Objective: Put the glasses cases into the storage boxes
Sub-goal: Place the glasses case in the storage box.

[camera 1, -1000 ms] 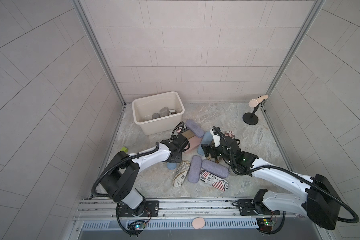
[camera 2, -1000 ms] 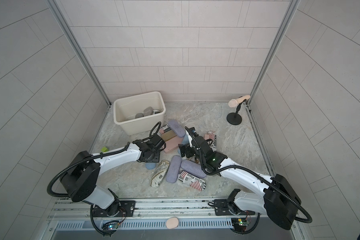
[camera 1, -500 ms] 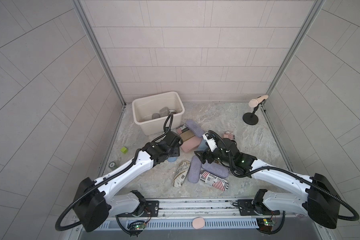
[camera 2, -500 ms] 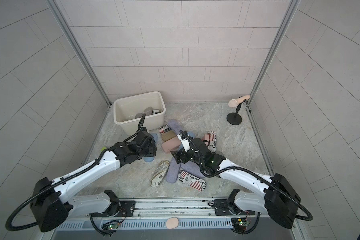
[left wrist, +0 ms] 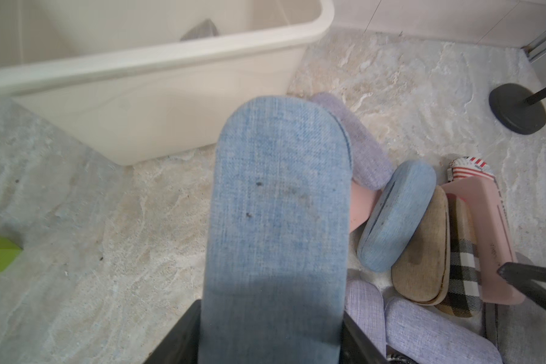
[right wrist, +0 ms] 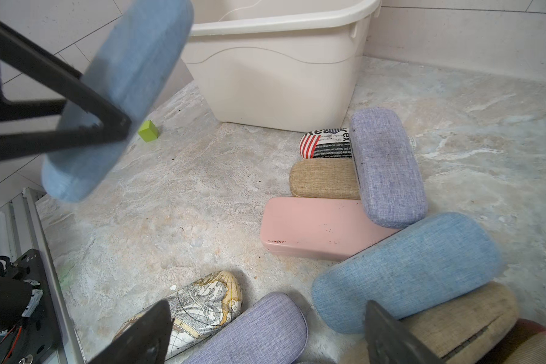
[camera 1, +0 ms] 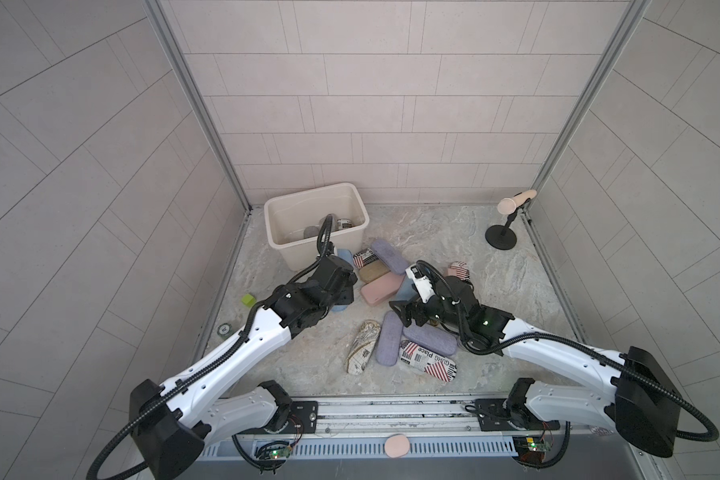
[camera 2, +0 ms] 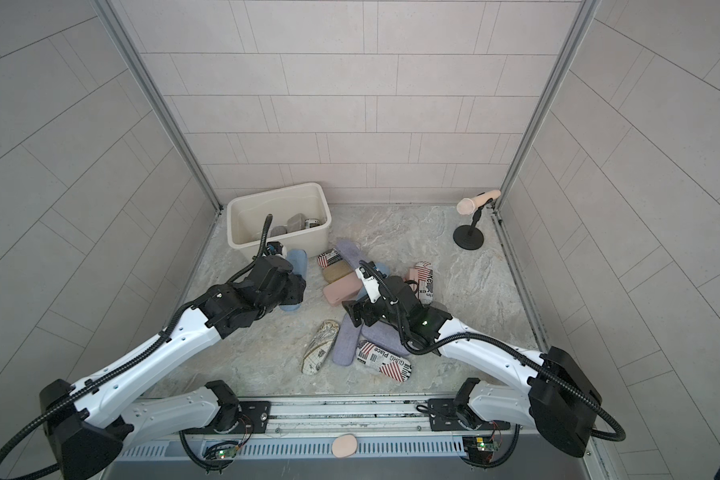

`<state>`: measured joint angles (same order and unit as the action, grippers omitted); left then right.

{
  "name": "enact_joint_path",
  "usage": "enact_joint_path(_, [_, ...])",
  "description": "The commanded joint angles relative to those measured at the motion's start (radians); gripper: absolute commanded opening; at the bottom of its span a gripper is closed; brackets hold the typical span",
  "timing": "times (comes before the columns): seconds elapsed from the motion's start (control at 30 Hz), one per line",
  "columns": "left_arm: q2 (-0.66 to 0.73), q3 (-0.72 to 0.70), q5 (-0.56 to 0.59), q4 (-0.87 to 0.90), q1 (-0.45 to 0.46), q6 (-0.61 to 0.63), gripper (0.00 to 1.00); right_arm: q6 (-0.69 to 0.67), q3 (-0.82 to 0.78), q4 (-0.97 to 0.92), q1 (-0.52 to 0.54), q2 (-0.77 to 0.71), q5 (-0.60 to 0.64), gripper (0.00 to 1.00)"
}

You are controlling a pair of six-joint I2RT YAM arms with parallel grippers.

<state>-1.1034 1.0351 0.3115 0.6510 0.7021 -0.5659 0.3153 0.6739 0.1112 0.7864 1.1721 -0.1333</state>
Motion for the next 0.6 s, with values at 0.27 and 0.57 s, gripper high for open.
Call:
enact_joint_path(0.27, [-0.103,0.250,0.003,0.079,-0.157,0.171,0.59,0.016,-0.039,0.054,0.001,-0.045,0.060,0.96])
enact_joint_path(0.57, [-0.182,0.330,-0.128,0.052,-0.321,0.177,0.58,0.017,-0.050,0.090,0.002,-0.077,0.030,0.96])
